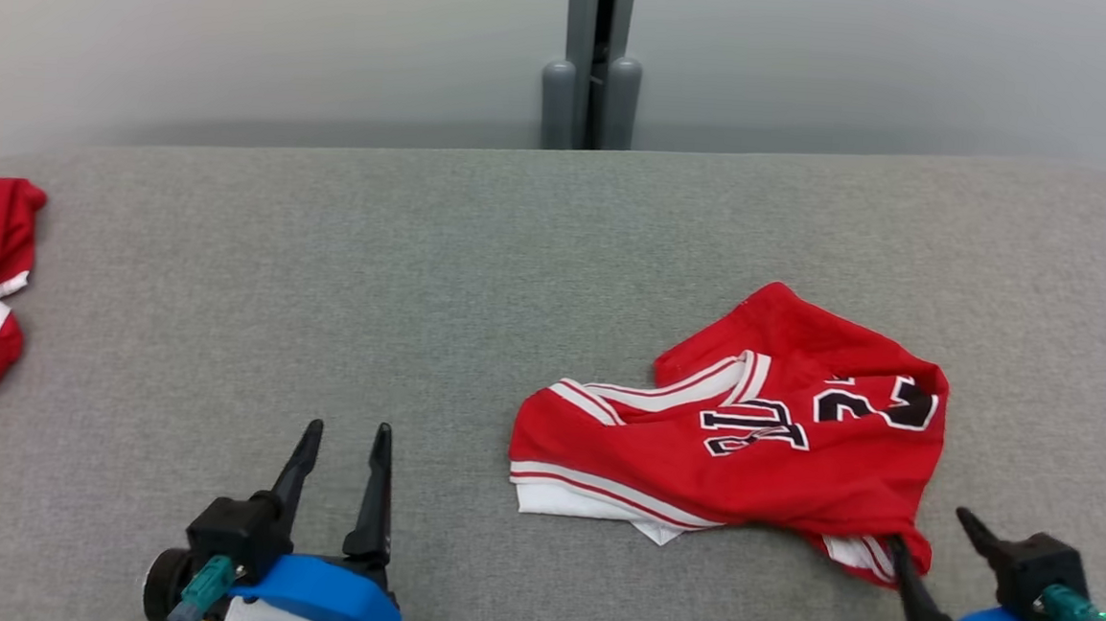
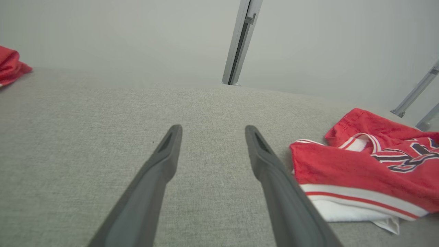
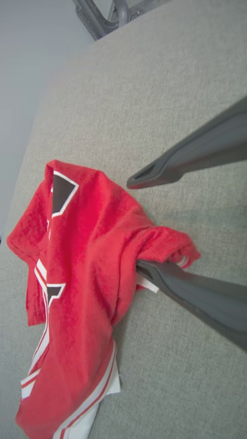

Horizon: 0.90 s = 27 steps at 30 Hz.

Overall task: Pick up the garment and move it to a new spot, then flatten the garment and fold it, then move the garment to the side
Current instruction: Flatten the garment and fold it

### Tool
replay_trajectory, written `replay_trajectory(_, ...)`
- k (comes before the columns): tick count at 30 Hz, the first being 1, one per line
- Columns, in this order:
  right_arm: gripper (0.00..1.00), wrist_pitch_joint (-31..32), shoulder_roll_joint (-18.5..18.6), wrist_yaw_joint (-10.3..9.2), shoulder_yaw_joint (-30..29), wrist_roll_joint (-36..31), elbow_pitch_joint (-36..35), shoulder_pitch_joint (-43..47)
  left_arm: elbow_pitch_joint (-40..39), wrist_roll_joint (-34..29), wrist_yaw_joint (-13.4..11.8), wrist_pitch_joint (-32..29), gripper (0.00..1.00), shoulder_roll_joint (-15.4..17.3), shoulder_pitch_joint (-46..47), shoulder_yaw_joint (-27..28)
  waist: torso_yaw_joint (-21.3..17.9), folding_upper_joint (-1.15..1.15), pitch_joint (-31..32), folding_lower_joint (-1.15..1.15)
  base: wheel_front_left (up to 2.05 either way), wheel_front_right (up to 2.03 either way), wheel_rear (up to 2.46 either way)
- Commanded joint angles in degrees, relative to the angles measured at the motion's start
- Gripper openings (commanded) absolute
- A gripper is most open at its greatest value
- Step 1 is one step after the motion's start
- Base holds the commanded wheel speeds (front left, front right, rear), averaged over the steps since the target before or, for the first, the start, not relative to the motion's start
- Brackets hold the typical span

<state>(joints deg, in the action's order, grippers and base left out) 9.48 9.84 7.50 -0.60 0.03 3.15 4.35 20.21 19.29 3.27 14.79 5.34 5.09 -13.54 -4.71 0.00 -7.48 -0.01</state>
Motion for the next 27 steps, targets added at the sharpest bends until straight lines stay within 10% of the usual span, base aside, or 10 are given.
replay_trajectory(1,1.00,0.7,0.8,-0.01,-0.5,0.6,-1.8,0.4,0.3,-0.5,0.4,-0.5,1.00,0.1,1.4,-0.6,-0.9,0.00,0.3,0.01,0.00,0.00,0.00)
replay_trajectory(12,1.00,3.0,0.6,-0.01,-9.8,0.8,-13.7,2.4,7.2,0.4,3.2,-11.9,1.00,-0.5,8.0,-8.2,-5.9,0.00,-0.8,0.01,0.00,0.00,0.00)
replay_trajectory(22,1.00,1.1,-1.9,-0.01,-6.5,0.4,-14.7,-1.0,12.2,4.0,4.1,-17.8,0.98,-0.2,12.3,-11.8,-8.0,0.00,-2.8,0.01,0.00,0.00,0.00)
replay_trajectory(23,1.00,0.9,-2.0,-0.01,-6.2,0.4,-14.6,-1.3,12.2,4.6,4.2,-17.5,0.46,-0.4,12.4,-12.2,-8.0,0.00,-2.9,0.01,0.00,0.00,0.00)
replay_trajectory(24,1.00,0.6,-2.1,-0.01,-6.0,0.3,-14.4,-1.7,11.8,5.4,4.3,-16.9,0.19,-0.7,12.7,-12.5,-8.0,0.00,-3.0,0.01,0.00,0.00,0.00)
replay_trajectory(25,1.00,0.2,-2.2,-0.01,-6.0,0.2,-14.3,-2.1,11.6,6.2,4.3,-16.5,0.00,-0.9,12.9,-12.7,-7.9,0.00,-3.1,0.01,0.00,0.00,0.00)
replay_trajectory(27,1.00,-0.8,-2.4,-0.01,-6.5,-0.5,-13.9,-2.9,11.0,7.0,4.4,-15.8,0.00,-1.0,13.3,-14.1,-7.6,0.00,-3.1,0.01,0.00,0.00,0.00)
